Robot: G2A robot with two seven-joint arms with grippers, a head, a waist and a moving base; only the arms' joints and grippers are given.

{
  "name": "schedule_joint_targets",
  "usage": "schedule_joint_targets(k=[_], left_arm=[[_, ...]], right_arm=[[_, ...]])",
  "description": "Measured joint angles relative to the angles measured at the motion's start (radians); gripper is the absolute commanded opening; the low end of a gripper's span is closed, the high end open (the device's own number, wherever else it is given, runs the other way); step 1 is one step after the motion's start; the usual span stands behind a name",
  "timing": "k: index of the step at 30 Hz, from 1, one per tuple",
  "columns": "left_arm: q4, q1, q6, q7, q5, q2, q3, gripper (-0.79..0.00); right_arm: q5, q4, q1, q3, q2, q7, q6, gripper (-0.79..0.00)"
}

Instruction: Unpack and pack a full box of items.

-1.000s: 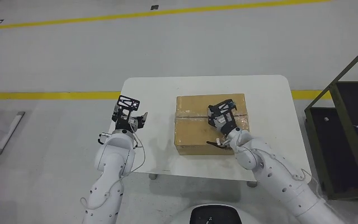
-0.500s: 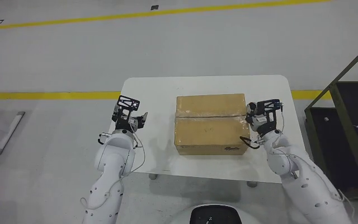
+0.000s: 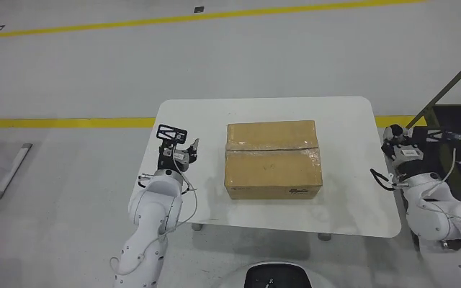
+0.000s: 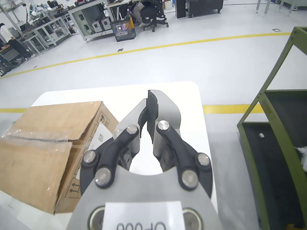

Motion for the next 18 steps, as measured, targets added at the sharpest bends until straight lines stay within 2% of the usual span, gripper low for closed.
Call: schedule_joint_targets(k=[7,11,15,16,18], left_arm=[[-0.052,0.01,0.103,-0.02,0.047,-0.009,0.004,-0.785],[-0.066,0.02,0.159,-0.056,0.015,-0.017,0.008,-0.785],[-0.081,0.033,0.176,-0.073,-0.012,-0.025,0.031,-0.785],[-0.086,0.036,0.179,-0.075,-0.016,-0.027,0.036,-0.785],[-0.093,0.04,0.187,-0.078,-0.041,-0.03,0.04,-0.785]], right_arm=[[-0.003,-0.119,-0.12,-0.02,-0.004,0.004,-0.012,-0.785],[-0.019,-0.162,-0.159,-0.031,-0.005,0.0,-0.033,-0.785],[-0.03,-0.175,-0.176,-0.019,-0.003,0.017,-0.042,-0.785],[-0.028,-0.175,-0.179,-0.015,-0.003,0.024,-0.048,-0.751],[-0.019,-0.169,-0.179,-0.01,-0.002,0.032,-0.064,0.0]])
